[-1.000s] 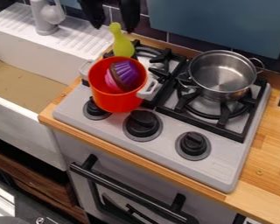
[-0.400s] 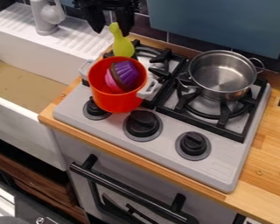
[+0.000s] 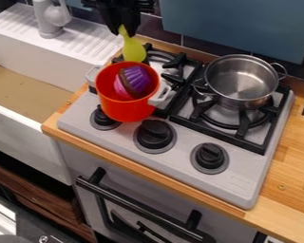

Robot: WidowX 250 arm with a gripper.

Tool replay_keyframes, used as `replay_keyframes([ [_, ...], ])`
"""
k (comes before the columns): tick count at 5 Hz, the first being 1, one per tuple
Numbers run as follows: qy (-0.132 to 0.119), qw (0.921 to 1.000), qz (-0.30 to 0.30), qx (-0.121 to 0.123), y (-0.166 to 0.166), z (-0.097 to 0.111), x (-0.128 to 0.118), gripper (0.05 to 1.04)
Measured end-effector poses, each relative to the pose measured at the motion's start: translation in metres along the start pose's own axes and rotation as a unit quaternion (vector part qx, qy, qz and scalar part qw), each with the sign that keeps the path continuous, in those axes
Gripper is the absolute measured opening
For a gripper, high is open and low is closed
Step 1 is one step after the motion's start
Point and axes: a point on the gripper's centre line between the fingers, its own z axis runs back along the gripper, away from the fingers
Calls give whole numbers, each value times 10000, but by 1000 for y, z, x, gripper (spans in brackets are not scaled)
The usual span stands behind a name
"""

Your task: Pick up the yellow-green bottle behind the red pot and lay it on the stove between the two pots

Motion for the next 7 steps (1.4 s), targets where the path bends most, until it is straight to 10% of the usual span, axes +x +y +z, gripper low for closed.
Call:
replay_keyframes([
  [4,56,9988,487,34,-14,10,30,256],
  [7,-151,9984,405,-370,-46,12,48,256],
])
